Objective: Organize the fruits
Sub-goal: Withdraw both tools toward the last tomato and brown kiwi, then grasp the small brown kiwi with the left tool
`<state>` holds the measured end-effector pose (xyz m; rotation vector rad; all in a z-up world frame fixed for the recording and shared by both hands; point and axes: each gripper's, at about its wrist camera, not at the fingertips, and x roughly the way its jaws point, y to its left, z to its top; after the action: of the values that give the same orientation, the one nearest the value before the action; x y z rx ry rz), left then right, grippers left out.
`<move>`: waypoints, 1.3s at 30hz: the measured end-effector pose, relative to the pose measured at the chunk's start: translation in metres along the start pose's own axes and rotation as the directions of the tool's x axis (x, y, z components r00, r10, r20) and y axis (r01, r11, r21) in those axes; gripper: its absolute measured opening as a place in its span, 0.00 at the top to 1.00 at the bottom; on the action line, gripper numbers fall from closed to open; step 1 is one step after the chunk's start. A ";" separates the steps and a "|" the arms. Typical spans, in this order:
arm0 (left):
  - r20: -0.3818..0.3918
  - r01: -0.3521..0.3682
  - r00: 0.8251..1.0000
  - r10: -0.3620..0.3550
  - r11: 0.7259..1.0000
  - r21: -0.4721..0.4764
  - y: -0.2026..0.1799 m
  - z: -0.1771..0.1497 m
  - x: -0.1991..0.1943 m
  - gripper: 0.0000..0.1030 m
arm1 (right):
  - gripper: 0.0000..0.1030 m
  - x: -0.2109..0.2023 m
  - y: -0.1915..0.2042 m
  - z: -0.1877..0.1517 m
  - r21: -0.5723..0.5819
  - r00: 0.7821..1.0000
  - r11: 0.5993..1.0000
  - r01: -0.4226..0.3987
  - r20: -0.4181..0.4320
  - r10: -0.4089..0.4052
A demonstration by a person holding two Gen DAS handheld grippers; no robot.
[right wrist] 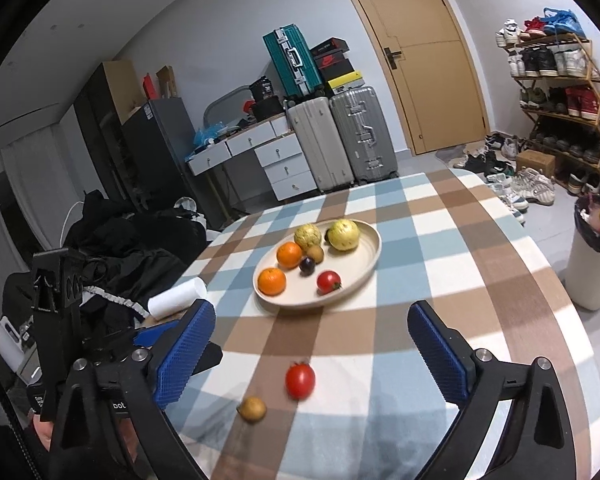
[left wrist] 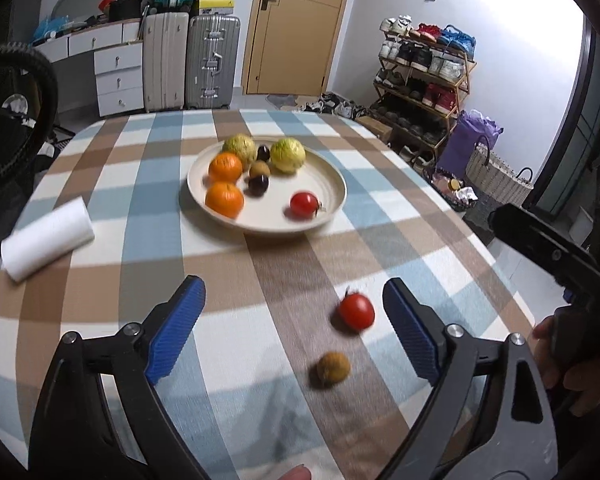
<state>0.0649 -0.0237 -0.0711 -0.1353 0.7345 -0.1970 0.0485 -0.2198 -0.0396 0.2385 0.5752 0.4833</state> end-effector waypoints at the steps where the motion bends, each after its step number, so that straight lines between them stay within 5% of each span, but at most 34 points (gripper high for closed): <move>1: -0.004 -0.003 1.000 0.003 1.000 0.001 -0.001 -0.005 0.000 0.13 | 0.03 -0.003 -0.001 -0.003 0.001 1.000 1.000 0.008 -0.001 -0.008; 8: -0.015 -0.035 0.999 0.035 0.999 -0.006 -0.001 -0.028 -0.001 0.03 | 0.00 -0.015 -0.003 -0.023 -0.003 0.999 0.999 0.034 -0.002 -0.034; 18: -0.120 -0.065 0.991 0.067 0.998 0.016 -0.002 -0.047 0.021 0.01 | 0.00 -0.014 -0.014 -0.042 0.012 0.998 0.998 0.055 -0.030 -0.054; 32: -0.158 0.023 0.987 -0.012 0.998 0.066 -0.017 -0.048 0.040 0.01 | 0.00 -0.002 -0.023 -0.054 0.045 0.997 0.999 0.018 -0.073 -0.015; 35: -0.147 0.054 0.988 -0.041 0.995 0.088 -0.023 -0.046 0.039 0.04 | 0.00 0.002 -0.023 -0.055 0.038 0.997 0.999 0.007 -0.083 -0.003; 39: -0.151 0.087 0.986 -0.072 0.992 0.090 -0.024 -0.044 0.040 0.19 | 0.00 0.004 -0.020 -0.057 0.023 0.996 1.000 0.014 -0.092 -0.012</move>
<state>0.0606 -0.0587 -0.1248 -0.0588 0.8662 -0.3207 0.0265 -0.2302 -0.0951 0.2353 0.6720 0.4766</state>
